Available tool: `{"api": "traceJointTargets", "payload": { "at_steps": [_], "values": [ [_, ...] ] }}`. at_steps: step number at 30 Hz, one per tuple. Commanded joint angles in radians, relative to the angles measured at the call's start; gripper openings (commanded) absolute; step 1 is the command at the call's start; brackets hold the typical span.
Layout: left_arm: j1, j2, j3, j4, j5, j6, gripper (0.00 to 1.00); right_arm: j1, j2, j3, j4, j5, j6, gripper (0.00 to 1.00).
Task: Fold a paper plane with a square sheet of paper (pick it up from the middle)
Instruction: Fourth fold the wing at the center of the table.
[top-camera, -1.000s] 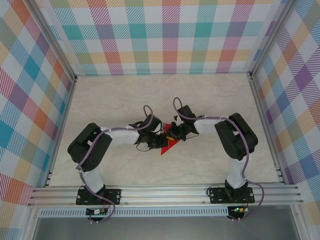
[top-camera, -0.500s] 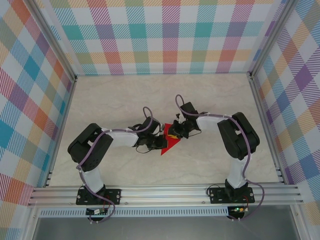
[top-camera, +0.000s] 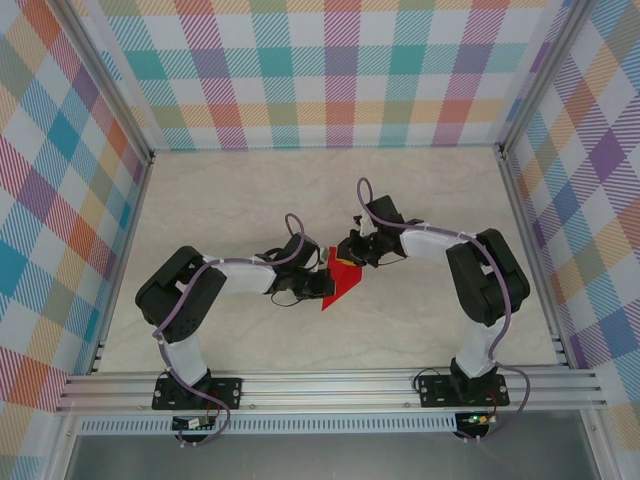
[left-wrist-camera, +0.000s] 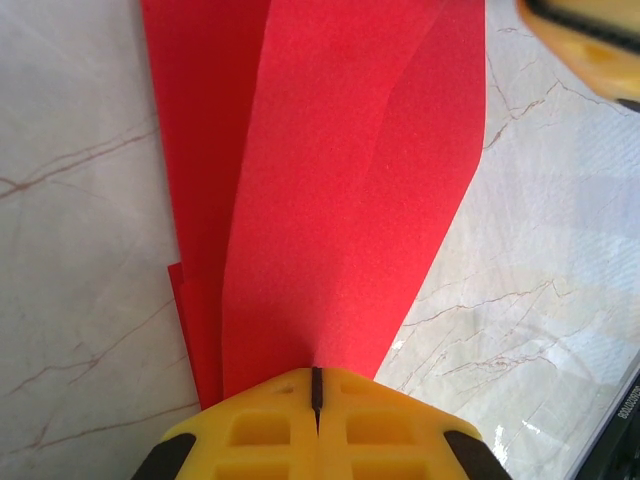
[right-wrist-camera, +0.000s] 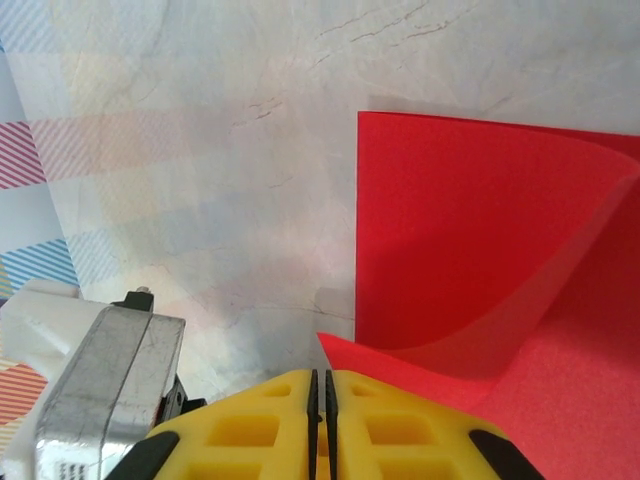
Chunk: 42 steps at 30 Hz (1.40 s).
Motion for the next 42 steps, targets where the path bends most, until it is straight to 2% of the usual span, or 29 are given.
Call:
{"api": "traceJointTargets", "payload": {
  "at_steps": [1, 12, 30, 42],
  "values": [
    [-0.002, 0.095, -0.048, -0.112, -0.087, 0.018, 0.00, 0.005, 0.042, -0.024, 0.036, 0.013, -0.020, 0.13],
    [-0.002, 0.097, -0.062, -0.129, -0.095, 0.029, 0.00, 0.002, 0.092, -0.045, 0.072, 0.152, -0.035, 0.13],
    [-0.003, 0.106, -0.087, -0.132, -0.092, 0.042, 0.00, -0.056, 0.138, 0.023, 0.023, 0.184, 0.012, 0.14],
    [-0.003, 0.114, -0.082, -0.144, -0.089, 0.047, 0.00, -0.081, 0.137, 0.066, -0.004, 0.196, -0.012, 0.16]
  ]
}}
